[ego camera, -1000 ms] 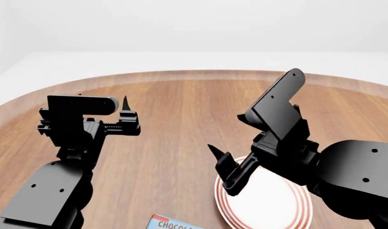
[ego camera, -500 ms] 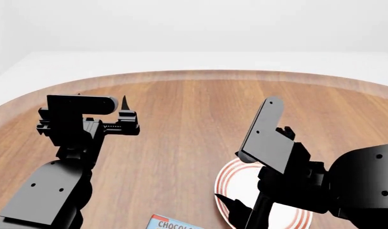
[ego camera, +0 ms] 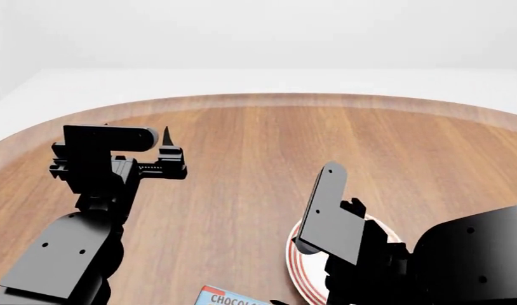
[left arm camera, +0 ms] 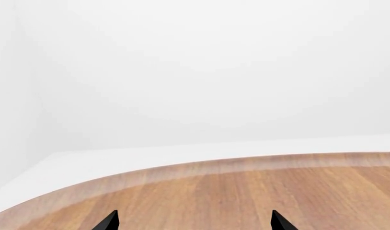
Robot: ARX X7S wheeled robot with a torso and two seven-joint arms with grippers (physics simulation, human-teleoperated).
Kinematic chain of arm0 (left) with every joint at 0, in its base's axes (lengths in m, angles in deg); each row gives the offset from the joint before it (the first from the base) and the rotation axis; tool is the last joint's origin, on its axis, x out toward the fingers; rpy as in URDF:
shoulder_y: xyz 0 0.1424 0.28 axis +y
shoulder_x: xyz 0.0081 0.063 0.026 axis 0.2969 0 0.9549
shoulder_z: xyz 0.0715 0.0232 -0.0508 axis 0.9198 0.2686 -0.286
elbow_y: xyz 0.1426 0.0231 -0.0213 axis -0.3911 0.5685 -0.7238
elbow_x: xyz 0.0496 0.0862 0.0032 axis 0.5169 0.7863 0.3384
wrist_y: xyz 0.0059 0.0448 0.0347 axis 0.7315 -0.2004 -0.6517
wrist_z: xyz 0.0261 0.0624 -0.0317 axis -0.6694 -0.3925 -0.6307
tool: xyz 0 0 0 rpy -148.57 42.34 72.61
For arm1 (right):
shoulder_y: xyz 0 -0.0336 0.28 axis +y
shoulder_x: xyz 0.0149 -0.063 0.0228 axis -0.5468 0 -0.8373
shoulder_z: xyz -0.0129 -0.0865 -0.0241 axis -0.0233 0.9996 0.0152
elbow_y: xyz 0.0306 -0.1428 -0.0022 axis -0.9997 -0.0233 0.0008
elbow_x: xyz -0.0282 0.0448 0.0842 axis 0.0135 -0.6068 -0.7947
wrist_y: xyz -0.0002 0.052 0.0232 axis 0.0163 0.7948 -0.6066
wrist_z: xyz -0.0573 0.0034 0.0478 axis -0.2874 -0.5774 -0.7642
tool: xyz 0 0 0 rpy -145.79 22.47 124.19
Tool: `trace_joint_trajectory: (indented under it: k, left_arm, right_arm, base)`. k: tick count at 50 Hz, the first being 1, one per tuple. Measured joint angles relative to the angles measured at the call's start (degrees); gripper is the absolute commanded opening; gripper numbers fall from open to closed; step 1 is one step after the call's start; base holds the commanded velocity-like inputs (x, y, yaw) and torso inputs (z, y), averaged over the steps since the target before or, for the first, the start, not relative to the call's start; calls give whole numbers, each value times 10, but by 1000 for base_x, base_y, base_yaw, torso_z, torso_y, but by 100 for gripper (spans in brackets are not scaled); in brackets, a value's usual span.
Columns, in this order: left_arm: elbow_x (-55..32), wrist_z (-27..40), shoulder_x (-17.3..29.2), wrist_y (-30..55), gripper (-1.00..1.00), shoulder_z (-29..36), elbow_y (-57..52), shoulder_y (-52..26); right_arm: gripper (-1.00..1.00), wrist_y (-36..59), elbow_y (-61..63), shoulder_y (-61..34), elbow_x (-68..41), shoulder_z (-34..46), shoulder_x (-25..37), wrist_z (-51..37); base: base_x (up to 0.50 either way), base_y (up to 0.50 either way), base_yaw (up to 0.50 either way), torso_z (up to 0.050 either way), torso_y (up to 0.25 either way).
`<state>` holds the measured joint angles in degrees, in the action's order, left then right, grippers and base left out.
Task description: Put the chocolate pudding to the right of the plate.
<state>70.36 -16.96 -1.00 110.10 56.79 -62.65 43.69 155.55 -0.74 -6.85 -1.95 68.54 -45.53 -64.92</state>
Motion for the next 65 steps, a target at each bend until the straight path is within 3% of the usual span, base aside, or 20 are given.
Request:
trace_joint_trajectory:
  k: [32,52,53,65]
  left_arm:
    - [-6,6,3,-2,100,6,2,-4]
    - [-11,8,5,-11,100,5,4,4]
    - [-12,9,5,-11,100,5,4,4]
    - [-13,10,5,-19,100,9,8,8]
  right_arm:
    - [100,-105,-108,89,252,162,-55,176]
    - [100,-149,-207,122,340,240,-87,226]
    - [-100,-150,-210,123,342,243,-88,227]
    - [-100,-163,-223,127,342,249,-87,228]
  base:
    - [0,0,0,0,0]
    - [0,0,0,0,0]
    - [0,0,0,0,0]
    - [0,0,0,0,0]
